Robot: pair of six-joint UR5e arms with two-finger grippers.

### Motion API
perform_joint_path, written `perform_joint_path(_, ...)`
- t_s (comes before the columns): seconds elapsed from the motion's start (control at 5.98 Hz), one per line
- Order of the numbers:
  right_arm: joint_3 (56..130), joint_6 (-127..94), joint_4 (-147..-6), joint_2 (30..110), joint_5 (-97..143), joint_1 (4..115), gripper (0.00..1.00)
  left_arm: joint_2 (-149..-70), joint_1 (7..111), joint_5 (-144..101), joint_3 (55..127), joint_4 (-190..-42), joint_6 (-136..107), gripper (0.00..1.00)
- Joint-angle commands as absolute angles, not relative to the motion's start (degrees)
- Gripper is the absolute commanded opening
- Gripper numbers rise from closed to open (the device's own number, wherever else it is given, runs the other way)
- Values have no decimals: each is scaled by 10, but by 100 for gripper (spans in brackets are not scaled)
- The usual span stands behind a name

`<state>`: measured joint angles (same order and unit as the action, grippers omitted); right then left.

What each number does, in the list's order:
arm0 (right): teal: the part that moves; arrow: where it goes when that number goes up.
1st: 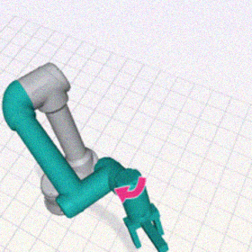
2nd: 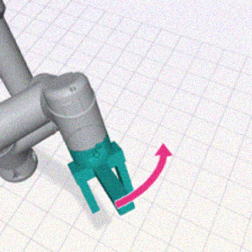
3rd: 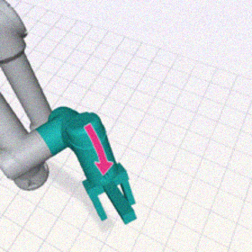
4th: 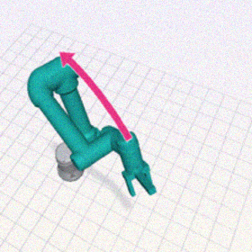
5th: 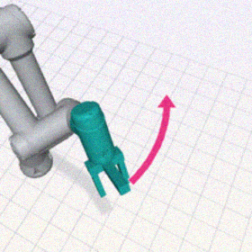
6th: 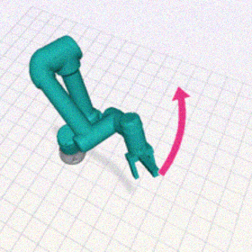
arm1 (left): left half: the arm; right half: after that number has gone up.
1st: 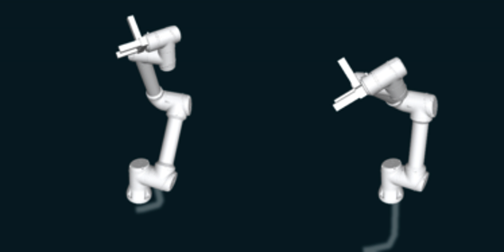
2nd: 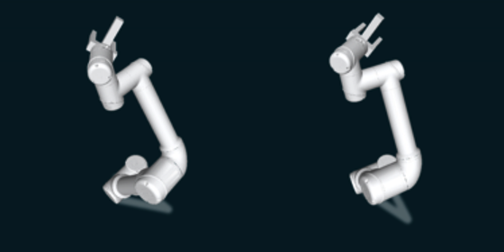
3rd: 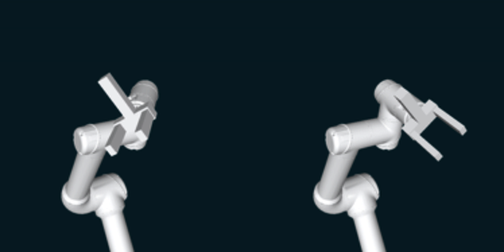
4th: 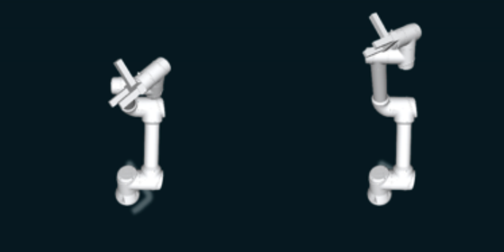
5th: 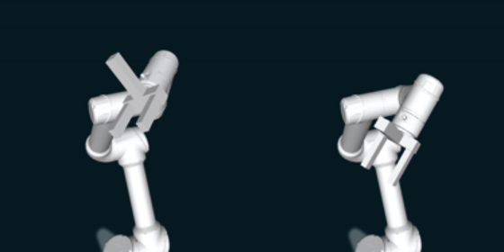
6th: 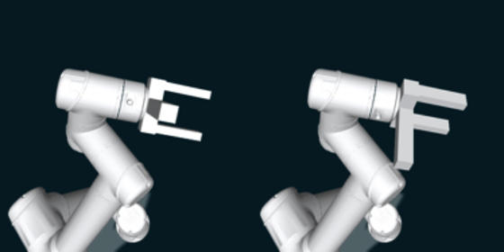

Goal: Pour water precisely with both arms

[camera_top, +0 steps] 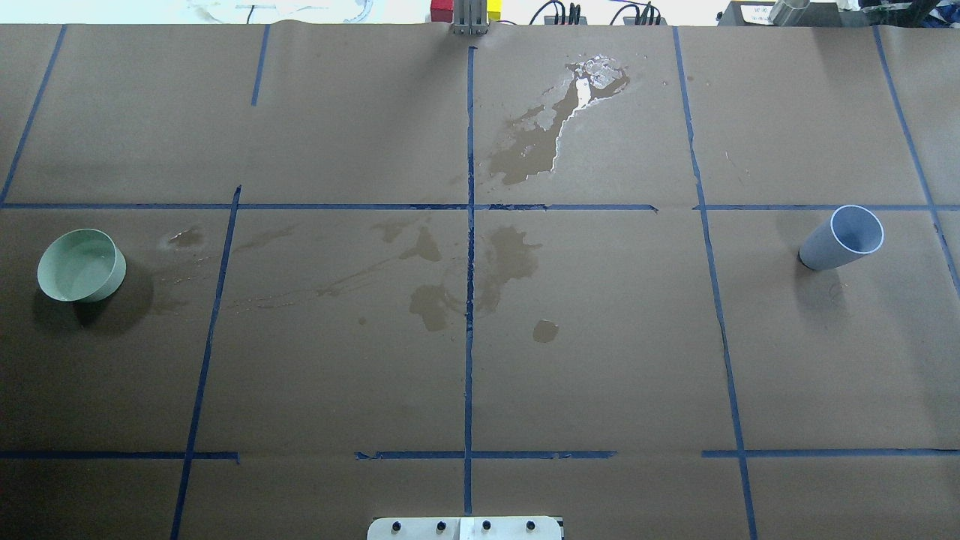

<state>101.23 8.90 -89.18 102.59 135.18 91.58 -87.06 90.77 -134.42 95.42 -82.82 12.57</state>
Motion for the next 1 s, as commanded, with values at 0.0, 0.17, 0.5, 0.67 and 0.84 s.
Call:
perform_joint_path(0.0, 1013, 89, -891, 1024, 1353, 916, 100, -907, 905, -1346, 952, -865, 124, 100)
perform_joint_path(0.17, 1013, 89, -890, 1024, 1353, 916, 100, -905, 904, -1349, 952, -877, 128, 100)
perform_joint_path(0.5, 1013, 89, -883, 1024, 1353, 916, 100, -898, 838, -1372, 952, -938, 52, 100)
perform_joint_path(0.67, 1013, 89, -882, 1025, 1354, 916, 100, -892, 805, -1373, 949, -1008, -59, 100)
perform_joint_path(0.84, 1013, 89, -881, 1025, 1353, 916, 100, -877, 754, -1372, 929, -1116, -178, 100)
